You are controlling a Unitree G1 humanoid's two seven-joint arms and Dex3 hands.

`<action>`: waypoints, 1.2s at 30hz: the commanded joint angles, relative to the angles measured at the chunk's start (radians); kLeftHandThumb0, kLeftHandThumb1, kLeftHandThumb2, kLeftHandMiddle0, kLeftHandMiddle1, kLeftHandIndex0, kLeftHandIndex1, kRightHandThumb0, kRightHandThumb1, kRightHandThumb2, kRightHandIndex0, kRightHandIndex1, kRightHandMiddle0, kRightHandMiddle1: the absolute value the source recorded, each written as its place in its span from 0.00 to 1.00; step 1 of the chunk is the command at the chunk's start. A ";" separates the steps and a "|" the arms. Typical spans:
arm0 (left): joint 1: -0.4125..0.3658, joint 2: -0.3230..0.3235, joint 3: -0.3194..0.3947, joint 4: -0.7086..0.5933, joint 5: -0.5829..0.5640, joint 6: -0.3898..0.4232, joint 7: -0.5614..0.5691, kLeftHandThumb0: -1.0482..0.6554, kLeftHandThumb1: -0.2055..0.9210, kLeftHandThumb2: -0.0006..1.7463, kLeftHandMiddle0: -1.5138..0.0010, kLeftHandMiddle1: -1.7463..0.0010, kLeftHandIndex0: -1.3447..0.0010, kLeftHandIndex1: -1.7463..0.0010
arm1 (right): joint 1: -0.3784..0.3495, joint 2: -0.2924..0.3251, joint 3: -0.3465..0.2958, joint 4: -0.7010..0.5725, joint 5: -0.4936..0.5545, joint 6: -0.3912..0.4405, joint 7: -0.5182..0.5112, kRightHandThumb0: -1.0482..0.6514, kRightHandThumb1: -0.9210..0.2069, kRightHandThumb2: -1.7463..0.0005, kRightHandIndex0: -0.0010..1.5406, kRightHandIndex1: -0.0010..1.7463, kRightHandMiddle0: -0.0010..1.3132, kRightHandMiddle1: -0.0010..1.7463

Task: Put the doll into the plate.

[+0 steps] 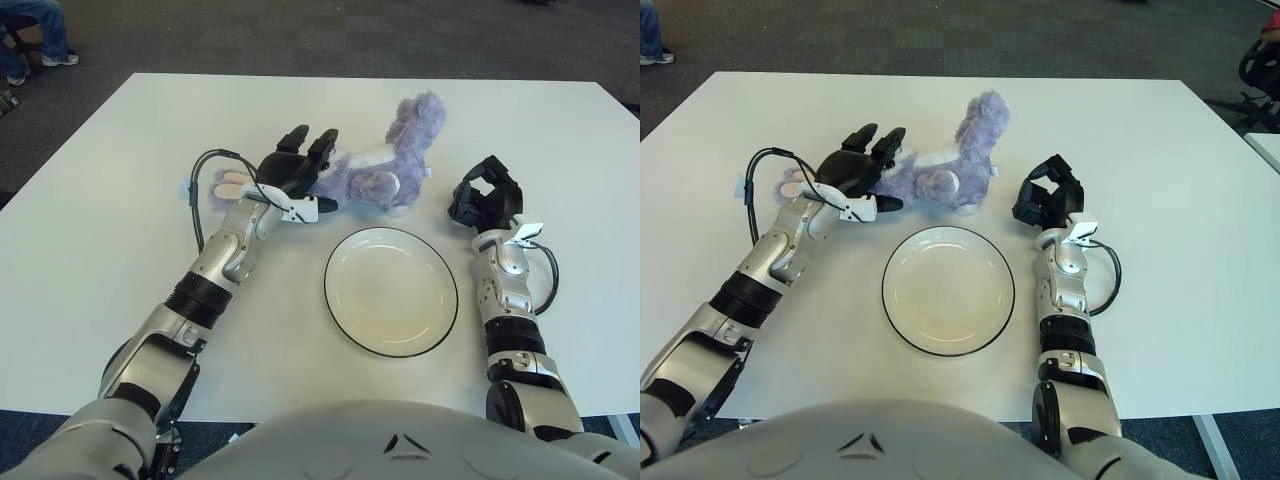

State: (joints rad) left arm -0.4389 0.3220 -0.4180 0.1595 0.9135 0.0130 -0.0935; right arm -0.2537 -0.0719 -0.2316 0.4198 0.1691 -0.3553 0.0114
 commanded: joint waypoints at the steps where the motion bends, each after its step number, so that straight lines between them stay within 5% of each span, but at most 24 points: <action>1: -0.030 0.002 -0.016 0.035 0.019 0.008 0.018 0.00 1.00 0.23 0.94 0.98 1.00 1.00 | 0.029 0.012 0.004 0.002 -0.001 -0.005 0.003 0.32 0.58 0.21 0.82 1.00 0.50 1.00; 17: -0.112 -0.031 -0.104 0.169 0.081 0.059 0.022 0.00 1.00 0.26 0.97 1.00 1.00 1.00 | 0.042 0.015 0.013 -0.035 -0.005 0.024 -0.008 0.32 0.60 0.20 0.83 1.00 0.51 1.00; 26: -0.120 -0.064 -0.099 0.190 0.015 0.039 0.023 0.00 1.00 0.22 0.91 0.97 1.00 1.00 | 0.045 0.016 0.018 -0.044 -0.002 0.030 -0.007 0.32 0.60 0.19 0.83 1.00 0.52 1.00; 36: -0.134 -0.076 -0.094 0.193 -0.082 0.033 -0.057 0.00 0.98 0.09 1.00 0.28 0.99 0.94 | 0.046 0.016 0.019 -0.041 0.006 0.022 0.005 0.32 0.61 0.19 0.84 1.00 0.52 1.00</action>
State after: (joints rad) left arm -0.5608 0.2512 -0.5010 0.3295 0.8505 0.0530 -0.1040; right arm -0.2316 -0.0658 -0.2103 0.3728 0.1701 -0.3358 0.0122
